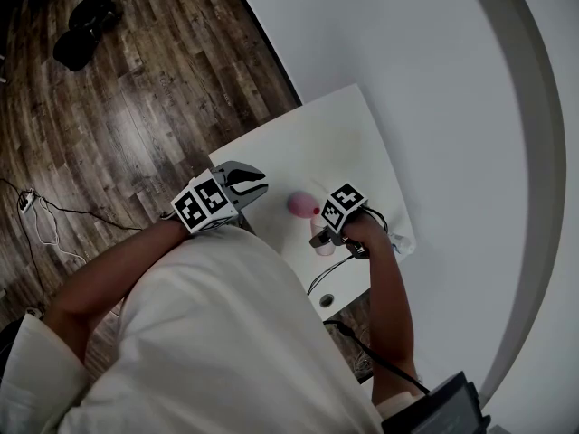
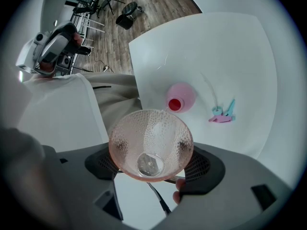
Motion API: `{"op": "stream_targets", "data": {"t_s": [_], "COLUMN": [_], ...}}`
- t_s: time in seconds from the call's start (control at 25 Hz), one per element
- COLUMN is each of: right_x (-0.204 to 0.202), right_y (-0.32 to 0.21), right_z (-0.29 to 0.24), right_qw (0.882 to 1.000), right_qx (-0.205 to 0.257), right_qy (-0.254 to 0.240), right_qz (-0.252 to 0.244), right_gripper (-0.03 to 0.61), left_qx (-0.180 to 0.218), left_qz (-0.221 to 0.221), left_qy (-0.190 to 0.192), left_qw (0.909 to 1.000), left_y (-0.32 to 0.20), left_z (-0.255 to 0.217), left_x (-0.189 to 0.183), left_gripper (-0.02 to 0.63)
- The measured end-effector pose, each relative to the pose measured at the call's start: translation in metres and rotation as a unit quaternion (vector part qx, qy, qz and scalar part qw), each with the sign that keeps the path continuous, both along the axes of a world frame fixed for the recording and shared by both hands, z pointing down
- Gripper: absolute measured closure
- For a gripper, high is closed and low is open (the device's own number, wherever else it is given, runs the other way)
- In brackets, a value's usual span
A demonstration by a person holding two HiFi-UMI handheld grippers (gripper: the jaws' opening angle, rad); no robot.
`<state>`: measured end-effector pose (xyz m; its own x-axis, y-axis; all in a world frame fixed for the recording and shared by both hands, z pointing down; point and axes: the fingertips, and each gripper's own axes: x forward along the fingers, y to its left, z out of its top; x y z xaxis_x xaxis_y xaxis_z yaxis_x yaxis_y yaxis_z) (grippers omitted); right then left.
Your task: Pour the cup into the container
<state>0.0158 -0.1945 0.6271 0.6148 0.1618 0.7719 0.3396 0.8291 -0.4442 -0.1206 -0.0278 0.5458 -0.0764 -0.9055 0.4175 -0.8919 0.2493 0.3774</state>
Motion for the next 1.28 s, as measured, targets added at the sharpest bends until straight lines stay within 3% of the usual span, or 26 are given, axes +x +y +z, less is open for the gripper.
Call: {"op": "stream_targets", "data": {"t_s": [1.28], "right_x": [-0.0055], "right_y": [-0.0059], "right_z": [-0.0002], "right_qw": [1.000], "right_qx": [0.010], "right_qy": [0.020], "right_qz": [-0.020], "right_gripper": [0.204], "left_qx": [0.004], "left_qz": [-0.003], "left_qy": [0.006], "left_qw": [1.0000], "left_y": [0.0023], "left_z": [0.0001], "left_x": [0.0012], "left_gripper": [0.549]}}
